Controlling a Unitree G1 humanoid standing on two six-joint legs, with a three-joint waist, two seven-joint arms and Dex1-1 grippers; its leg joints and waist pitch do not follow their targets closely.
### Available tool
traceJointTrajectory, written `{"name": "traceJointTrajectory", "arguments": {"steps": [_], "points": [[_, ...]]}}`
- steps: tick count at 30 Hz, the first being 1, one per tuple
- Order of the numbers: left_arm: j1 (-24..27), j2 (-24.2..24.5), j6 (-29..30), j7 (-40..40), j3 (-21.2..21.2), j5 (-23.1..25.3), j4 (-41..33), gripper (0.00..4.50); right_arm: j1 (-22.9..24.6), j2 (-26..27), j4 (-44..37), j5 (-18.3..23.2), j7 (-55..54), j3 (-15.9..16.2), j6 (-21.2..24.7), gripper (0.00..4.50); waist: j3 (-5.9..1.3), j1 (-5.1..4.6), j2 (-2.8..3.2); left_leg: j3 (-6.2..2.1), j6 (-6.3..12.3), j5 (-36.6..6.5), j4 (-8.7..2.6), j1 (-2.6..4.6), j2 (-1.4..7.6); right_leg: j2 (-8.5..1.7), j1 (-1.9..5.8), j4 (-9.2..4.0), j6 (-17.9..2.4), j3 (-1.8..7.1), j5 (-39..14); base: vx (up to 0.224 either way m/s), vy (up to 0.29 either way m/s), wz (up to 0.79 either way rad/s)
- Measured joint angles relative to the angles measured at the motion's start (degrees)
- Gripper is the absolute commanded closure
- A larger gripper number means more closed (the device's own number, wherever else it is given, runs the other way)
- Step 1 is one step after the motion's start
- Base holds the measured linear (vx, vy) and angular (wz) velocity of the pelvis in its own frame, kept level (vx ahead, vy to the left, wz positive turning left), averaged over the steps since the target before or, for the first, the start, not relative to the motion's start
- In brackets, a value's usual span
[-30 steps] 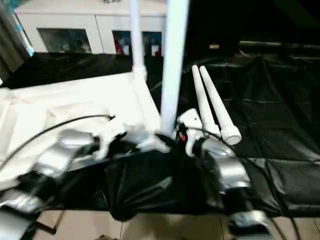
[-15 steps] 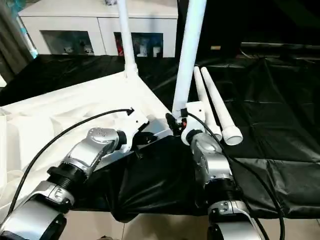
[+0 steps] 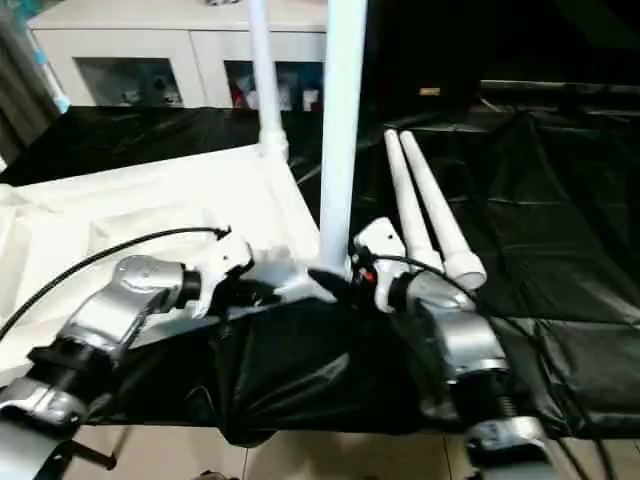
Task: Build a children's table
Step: Rotate leg to tighten
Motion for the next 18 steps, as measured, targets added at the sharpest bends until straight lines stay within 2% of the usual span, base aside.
{"name": "traceJointTrajectory", "arguments": {"steps": [3,9,13,16,18], "points": [[0.2,1.0,0.0,-1.8,0.0,-0.1,-0.4,4.50,0.3,-0.9,-0.6,0.1,2.7,0.5,0.0,1.14,0.01,0.13,-0.01,0.01,0.13,0.1,0.06,-0.04,0.00,-0.02,-0.02,0.03,0.0,0.00,0.0,0.000,0.000,0.00],[1.0,1.7,0.2,-3.3,0.0,-0.5,-1.1,4.50,0.8,-1.7,-1.4,1.1,4.9,0.8,1.0,1.68,0.01,0.11,-0.02,0.00,0.09,0.0,0.08,0.00,0.01,-0.02,-0.02,0.12,0.0,-0.01,0.0,0.000,0.000,0.00],[1.1,1.6,0.3,-3.0,0.0,-0.5,-1.3,4.50,1.1,-1.2,-1.6,1.5,4.7,0.7,1.3,1.75,0.01,0.12,-0.02,0.00,0.09,0.0,0.08,-0.01,0.01,-0.02,-0.02,0.12,0.0,-0.01,0.0,0.000,0.000,0.00],[0.4,-1.1,1.0,2.6,0.8,0.4,0.0,4.50,0.4,2.2,0.8,-0.3,-3.4,-0.9,0.5,1.77,-0.01,-0.06,-0.06,0.00,0.07,0.1,0.11,0.01,0.00,-0.02,-0.01,0.16,-0.1,0.00,0.1,0.000,0.000,0.00],[-1.8,-4.2,1.7,8.1,1.2,1.6,3.0,4.50,-1.5,5.2,4.5,-1.3,-11.5,-2.8,-0.1,1.77,-0.01,-0.25,-0.06,0.03,0.07,0.1,0.15,0.06,-0.02,-0.04,0.01,0.15,-0.2,0.03,0.2,0.000,0.000,0.00]]}}
